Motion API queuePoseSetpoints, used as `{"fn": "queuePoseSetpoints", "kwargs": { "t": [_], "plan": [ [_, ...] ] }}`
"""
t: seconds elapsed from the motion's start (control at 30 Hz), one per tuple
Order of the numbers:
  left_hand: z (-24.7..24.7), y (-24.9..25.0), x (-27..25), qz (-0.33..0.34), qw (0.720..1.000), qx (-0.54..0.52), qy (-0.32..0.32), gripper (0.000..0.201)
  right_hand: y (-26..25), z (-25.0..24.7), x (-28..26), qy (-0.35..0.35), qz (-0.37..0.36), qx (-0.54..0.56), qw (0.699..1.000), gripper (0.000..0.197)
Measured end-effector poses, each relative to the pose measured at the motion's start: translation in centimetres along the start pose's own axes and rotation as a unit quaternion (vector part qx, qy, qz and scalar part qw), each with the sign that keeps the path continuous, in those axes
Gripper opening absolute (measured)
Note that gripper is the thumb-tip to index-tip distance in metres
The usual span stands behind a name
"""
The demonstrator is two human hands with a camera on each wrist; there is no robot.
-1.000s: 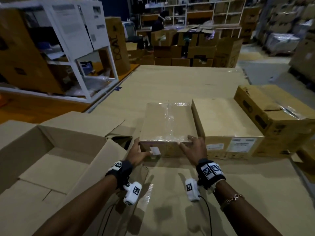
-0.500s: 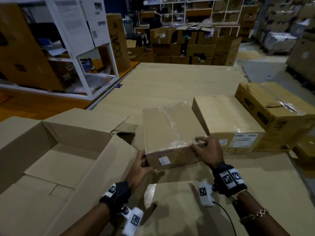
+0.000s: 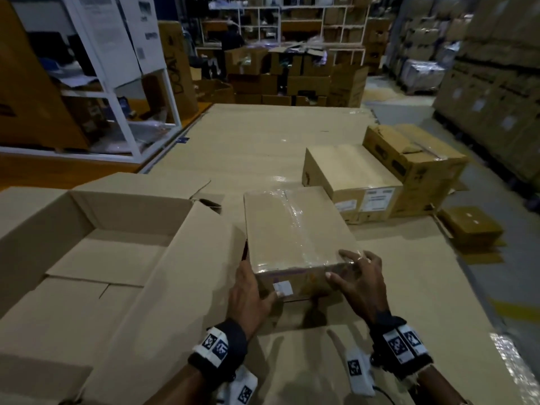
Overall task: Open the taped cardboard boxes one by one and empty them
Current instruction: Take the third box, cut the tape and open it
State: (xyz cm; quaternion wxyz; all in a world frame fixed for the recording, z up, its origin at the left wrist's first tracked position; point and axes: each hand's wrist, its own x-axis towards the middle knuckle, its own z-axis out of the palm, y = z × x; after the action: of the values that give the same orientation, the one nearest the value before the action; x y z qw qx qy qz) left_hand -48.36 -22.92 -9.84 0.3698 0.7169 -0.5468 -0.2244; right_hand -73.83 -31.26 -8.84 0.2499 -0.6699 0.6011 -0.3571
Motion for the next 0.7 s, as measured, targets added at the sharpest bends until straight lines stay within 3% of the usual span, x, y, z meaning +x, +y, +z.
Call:
{"fn": "queuePoseSetpoints", "kwargs": {
  "t": [0.1, 0.23, 0.53, 0.7],
  "plan": [
    [0.4, -0.6, -3.3, 0.009, 1.0, 0.027, -0.002, 0.103, 0.7, 0.0, -3.9, 0.016, 0.0, -0.008, 1.0, 0.062],
    [0.5, 0.1, -8.0, 0.019, 0.994, 0.083, -0.072, 0.124, 0.8, -0.3, -9.3, 0.04, -0.01, -0.029, 0.999, 0.062],
    [2.9, 0.1, -14.6, 0.036, 0.991, 0.088, -0.095, 0.128, 0.5, -3.8, -18.3, 0.091, 0.035, -0.067, 0.993, 0.069],
    [3.4, 1.0, -16.2, 0.071, 0.992, 0.087, -0.066, 0.111, 2.8, -5.6, -20.0, 0.071, -0.003, -0.095, 0.993, 0.074]
  ]
}}
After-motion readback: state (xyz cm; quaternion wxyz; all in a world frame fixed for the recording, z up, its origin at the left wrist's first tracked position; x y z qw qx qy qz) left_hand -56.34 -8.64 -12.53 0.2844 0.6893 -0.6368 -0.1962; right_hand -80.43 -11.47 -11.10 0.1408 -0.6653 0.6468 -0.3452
